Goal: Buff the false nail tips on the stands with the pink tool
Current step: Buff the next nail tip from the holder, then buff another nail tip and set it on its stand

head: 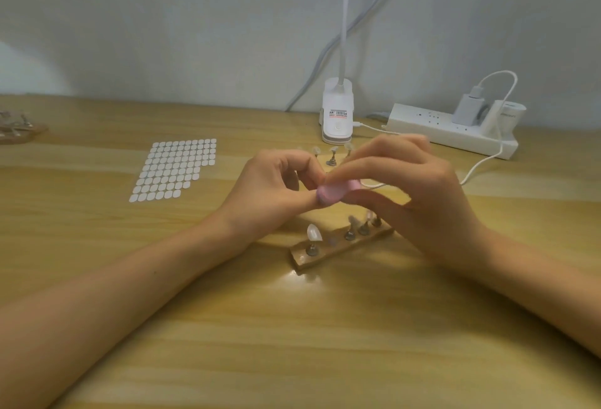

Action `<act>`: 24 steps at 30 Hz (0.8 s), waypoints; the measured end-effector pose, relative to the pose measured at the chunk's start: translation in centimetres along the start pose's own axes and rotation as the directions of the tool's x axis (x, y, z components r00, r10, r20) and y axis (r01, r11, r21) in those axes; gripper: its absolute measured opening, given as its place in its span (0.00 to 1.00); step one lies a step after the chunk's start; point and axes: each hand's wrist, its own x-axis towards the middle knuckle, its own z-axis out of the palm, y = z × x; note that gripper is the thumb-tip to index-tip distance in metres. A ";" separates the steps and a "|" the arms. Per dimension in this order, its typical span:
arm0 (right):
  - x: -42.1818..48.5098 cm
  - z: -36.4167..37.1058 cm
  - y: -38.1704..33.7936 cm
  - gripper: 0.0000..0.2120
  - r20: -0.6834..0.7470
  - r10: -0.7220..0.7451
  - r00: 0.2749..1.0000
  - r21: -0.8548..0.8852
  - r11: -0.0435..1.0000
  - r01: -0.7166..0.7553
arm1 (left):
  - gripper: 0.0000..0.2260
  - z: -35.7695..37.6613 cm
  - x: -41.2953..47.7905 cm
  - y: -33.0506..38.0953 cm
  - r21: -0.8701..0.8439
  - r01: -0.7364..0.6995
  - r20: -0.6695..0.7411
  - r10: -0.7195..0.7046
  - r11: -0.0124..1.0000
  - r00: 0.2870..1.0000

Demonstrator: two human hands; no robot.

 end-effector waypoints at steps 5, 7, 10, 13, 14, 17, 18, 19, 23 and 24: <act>0.1 -1.0 1.9 0.06 -0.060 0.199 0.978 0.122 0.974 -0.191 | 0.07 -0.3 -0.4 0.5 0.060 -0.041 0.056 0.038 0.997 0.998; -0.5 -1.4 2.4 0.05 -0.064 0.342 0.937 0.249 0.915 -0.317 | 0.05 -0.4 -0.7 0.9 0.037 -0.040 0.052 0.039 0.999 0.998; -1.2 -1.3 2.3 0.09 0.029 0.518 0.855 0.468 0.749 -0.469 | 0.09 -0.9 -1.3 1.6 -0.015 -0.069 0.038 0.069 0.998 0.997; -1.4 -1.1 1.9 0.13 0.138 0.568 0.811 0.557 0.633 -0.538 | 0.08 -0.8 -1.9 2.1 0.048 -0.069 0.080 0.065 0.996 0.995; -1.4 -1.0 1.7 0.13 0.171 0.570 0.804 0.559 0.616 -0.556 | 0.07 -0.6 -1.9 2.3 0.090 -0.065 0.093 0.057 0.994 0.994; -1.6 -1.1 1.4 0.15 0.246 0.588 0.771 0.586 0.544 -0.601 | 0.09 -0.2 -2.0 2.4 0.204 -0.061 0.128 0.035 0.977 0.991; -1.6 -1.1 1.3 0.15 0.255 0.592 0.765 0.584 0.536 -0.610 | 0.09 -0.2 -2.1 2.6 0.216 -0.065 0.153 0.032 0.974 0.988; -1.6 -1.2 1.3 0.16 0.259 0.595 0.761 0.579 0.535 -0.615 | 0.09 -0.2 -2.1 2.7 0.228 -0.074 0.183 0.033 0.971 0.983; -1.5 -1.1 1.2 0.18 0.261 0.607 0.750 0.573 0.528 -0.627 | 0.11 0.1 -2.5 2.9 0.286 -0.076 0.218 0.013 0.955 0.976; -1.5 -1.1 1.1 0.18 0.260 0.609 0.749 0.570 0.529 -0.628 | 0.10 0.2 -2.6 2.8 0.301 -0.062 0.202 0.000 0.952 0.979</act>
